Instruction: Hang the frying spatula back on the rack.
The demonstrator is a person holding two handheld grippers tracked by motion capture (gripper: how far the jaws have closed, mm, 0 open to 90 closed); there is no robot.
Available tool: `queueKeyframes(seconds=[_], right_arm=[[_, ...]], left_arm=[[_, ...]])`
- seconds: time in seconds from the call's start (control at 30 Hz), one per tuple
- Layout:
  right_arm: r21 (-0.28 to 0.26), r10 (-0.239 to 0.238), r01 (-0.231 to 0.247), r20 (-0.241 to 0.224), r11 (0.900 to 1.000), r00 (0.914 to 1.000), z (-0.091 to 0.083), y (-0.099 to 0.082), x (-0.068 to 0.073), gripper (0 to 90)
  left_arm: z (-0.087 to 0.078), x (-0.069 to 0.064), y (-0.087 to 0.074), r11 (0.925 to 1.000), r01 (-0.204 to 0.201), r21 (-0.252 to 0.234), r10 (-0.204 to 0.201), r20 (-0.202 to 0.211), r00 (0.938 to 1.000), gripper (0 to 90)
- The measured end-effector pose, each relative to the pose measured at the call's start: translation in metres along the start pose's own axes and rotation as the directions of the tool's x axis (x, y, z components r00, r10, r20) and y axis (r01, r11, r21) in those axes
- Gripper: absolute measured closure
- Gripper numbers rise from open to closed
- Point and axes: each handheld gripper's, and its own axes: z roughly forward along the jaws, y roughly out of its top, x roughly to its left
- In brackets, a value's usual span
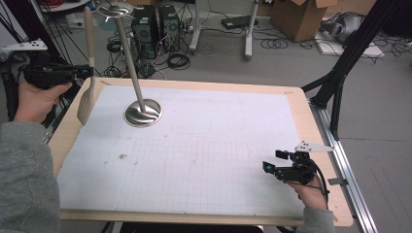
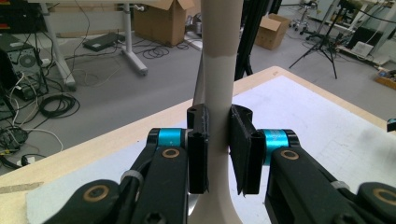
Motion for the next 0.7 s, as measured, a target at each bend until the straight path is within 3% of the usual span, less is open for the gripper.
queueKeyframes(seconds=[0.5,0.7], right_arm=[[-0.001,0.004,-0.004,-0.003,1.0,1.0,-0.001,0.0,0.0,13.5],[-0.001,0.002,-0.002,-0.001,1.0,1.0,-0.001,0.0,0.001,13.4]], left_arm=[[0.018,-0.004,-0.002,0.9997,-0.001,0.026,0.001,0.001,1.0,77.5],[0.025,-0.005,-0.002,0.9996,-0.008,0.028,0.009,-0.017,0.9998,77.5]])
